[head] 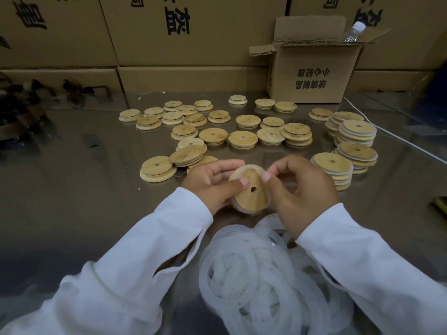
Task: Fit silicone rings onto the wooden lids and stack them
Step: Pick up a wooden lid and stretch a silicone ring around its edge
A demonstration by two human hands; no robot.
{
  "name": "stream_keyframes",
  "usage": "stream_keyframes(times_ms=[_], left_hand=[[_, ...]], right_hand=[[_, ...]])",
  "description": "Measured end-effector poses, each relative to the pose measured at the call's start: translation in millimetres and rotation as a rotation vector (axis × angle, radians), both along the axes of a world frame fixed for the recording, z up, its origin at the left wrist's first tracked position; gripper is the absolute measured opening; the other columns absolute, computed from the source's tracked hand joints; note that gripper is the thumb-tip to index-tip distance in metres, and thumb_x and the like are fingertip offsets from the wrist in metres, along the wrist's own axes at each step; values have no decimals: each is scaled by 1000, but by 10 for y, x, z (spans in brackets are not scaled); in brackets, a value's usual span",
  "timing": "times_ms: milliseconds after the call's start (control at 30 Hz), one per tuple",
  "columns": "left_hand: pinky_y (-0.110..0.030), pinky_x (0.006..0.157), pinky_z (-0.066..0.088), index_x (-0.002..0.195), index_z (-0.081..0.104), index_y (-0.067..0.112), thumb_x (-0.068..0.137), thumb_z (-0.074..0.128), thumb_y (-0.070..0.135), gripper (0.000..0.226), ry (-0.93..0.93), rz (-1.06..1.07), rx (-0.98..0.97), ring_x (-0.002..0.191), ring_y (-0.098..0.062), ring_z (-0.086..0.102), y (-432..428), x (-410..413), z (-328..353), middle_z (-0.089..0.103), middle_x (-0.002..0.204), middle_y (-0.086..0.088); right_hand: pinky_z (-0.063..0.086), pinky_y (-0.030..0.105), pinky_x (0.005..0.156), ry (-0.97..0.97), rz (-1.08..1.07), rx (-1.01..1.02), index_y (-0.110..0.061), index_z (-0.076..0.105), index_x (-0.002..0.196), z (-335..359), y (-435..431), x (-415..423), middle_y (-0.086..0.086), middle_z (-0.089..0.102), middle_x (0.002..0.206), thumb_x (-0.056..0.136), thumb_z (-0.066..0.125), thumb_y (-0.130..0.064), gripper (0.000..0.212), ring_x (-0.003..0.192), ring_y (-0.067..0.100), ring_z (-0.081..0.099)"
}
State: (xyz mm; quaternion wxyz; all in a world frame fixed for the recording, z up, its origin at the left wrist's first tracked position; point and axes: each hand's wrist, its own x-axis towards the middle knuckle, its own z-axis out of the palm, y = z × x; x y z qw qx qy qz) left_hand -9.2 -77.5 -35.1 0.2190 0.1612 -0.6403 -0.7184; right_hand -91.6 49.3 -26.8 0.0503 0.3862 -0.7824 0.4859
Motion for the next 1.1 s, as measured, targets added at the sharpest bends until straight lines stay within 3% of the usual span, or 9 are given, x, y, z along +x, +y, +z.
stream_keyframes(times_ms=[100, 267, 367, 433, 567, 733, 833, 933, 1100], left_hand=[[-37, 87, 51, 77, 73, 27, 67, 77, 14, 16, -23, 22, -88, 88, -23, 67, 27, 7, -2, 72, 87, -6], [-39, 86, 52, 76, 72, 29, 78, 66, 4, 26, -5, 20, -180, 87, -18, 67, 5, 21, 32, 72, 86, -3], [-20, 72, 54, 84, 67, 25, 80, 64, 1, 25, 35, 10, -295, 76, -5, 66, 19, 32, 96, 70, 82, 1], [-15, 69, 53, 86, 65, 23, 80, 63, 0, 24, 41, 4, -356, 73, -2, 65, 38, 36, 131, 68, 84, 1], [-15, 70, 52, 89, 64, 22, 81, 62, 0, 23, 70, -10, -411, 75, -4, 65, 54, 41, 175, 67, 87, -1], [-14, 71, 51, 90, 65, 23, 80, 62, 0, 25, 99, -2, -392, 78, -3, 65, 32, 64, 178, 68, 88, 1], [-14, 70, 51, 88, 65, 25, 80, 63, 0, 27, 107, 20, -373, 78, -2, 65, 8, 77, 145, 68, 86, 3], [-14, 70, 51, 87, 66, 26, 79, 64, -1, 28, 108, 5, -371, 79, -2, 66, -6, 90, 121, 69, 85, 6], [-14, 69, 50, 88, 67, 28, 71, 66, 15, 21, 147, -33, -396, 83, -4, 66, -1, 89, 133, 71, 82, 13]], right_hand=[[44, 18, 66, 23, 35, 46, -32, 51, 68, -3, -4, 28, -13, 58, 80, 83, 60, -20, 22, 76, 2, 55], [37, 3, 61, 62, 18, 66, -29, 52, 69, 52, 4, -10, -15, 49, 82, 83, 61, -19, 20, 72, -3, 49], [36, 11, 65, 60, -2, 36, -25, 54, 69, 70, 0, -18, -8, 46, 96, 83, 61, -17, 18, 78, 3, 47], [36, 18, 68, 51, -21, 16, -23, 53, 69, 78, -8, -12, -6, 44, 104, 84, 60, -16, 18, 84, 5, 46], [32, 18, 77, 28, -46, 0, -27, 49, 62, 85, -9, -17, -6, 42, 106, 85, 59, -17, 27, 93, 9, 47], [31, 13, 66, 40, -31, -18, -28, 49, 61, 103, -22, -31, -6, 44, 103, 84, 60, -17, 27, 88, 8, 47], [33, 0, 68, 10, 29, -13, -29, 50, 64, 94, -19, -9, -11, 44, 96, 84, 60, -17, 26, 81, -3, 47], [35, 3, 71, -33, 54, 9, -30, 51, 64, 67, -8, 11, -16, 44, 91, 84, 59, -17, 25, 82, -4, 48], [35, 6, 71, -43, 19, -12, -27, 51, 64, 77, -10, -2, -7, 47, 96, 85, 58, -18, 24, 82, 4, 48]])
